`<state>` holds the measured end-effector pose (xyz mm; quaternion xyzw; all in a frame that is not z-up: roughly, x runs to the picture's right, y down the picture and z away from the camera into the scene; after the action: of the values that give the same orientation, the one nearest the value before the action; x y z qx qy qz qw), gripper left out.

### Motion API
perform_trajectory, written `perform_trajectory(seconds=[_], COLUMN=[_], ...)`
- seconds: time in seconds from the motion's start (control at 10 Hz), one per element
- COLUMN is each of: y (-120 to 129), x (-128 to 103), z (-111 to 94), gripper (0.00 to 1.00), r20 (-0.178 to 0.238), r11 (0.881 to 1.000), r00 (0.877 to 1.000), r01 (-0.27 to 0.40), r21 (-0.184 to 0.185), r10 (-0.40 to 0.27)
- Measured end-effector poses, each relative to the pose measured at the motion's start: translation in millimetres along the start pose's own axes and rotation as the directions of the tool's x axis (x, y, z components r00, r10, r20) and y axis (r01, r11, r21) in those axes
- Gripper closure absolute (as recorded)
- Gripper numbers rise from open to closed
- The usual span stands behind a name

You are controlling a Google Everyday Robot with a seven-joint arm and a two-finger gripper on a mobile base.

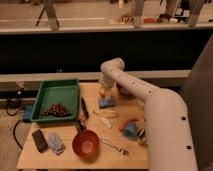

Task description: Place apple in red bowl

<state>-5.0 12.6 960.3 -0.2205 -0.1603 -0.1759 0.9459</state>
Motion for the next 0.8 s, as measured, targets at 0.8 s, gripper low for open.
perform_trajectory(seconds=[0.8], y=[-14], x=[13], z=[3], gripper=[0.20], r20=[-0.028], r11=[0.993], r00=[0.993], r01=[0.112], r21=[-0.041], r10=[-0.114])
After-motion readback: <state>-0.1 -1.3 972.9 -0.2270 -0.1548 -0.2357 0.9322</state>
